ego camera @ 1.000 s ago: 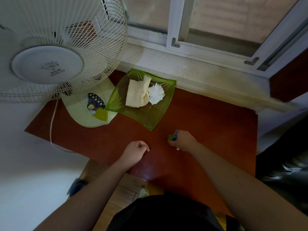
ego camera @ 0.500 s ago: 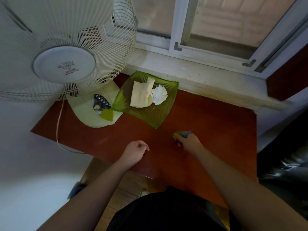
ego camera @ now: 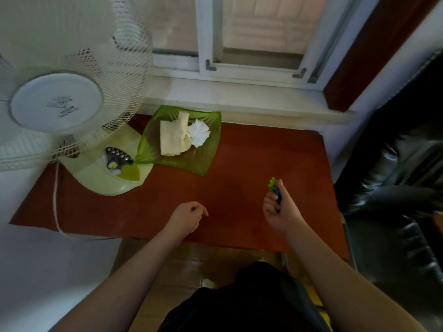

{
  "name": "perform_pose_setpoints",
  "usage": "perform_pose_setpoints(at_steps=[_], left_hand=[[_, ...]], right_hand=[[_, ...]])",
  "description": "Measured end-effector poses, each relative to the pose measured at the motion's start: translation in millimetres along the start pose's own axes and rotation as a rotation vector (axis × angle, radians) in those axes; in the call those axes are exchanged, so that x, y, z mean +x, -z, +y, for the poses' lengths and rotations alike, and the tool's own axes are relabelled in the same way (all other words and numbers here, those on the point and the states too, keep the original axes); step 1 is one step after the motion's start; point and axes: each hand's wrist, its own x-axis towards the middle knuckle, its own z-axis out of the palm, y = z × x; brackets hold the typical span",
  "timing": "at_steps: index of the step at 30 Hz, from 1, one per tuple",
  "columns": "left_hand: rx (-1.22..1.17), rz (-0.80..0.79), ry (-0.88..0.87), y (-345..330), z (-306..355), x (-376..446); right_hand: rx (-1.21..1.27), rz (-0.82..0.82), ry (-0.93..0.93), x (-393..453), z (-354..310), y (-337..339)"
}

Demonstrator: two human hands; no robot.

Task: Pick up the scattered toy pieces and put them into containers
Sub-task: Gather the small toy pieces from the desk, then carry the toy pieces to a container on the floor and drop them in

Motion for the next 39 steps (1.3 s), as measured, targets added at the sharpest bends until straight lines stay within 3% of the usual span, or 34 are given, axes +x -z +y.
perform_pose_setpoints(at_steps=[10,18,27,32,39], left_hand=[[0.080,-0.186,-0.082,-99,49,-23],[0.177,-0.351,-0.159,-222,81,-69],[0.226,-0.608,-0.141,-392,77,-153],[0.364,-0.742,-0.192,-475,67,-189],[0.625,-1.001,-0.269,-594,69,-231]], right_hand=[[0.231,-0.207,0.225,-93,-63,73],[0.127,0.099,0.425,-211,-96,182],[0.284,0.279,0.611,-357,-108,323],[0.392,0.291,0.711,-425,-107,383],[0.594,0.456,0.859,-490,-99,456]])
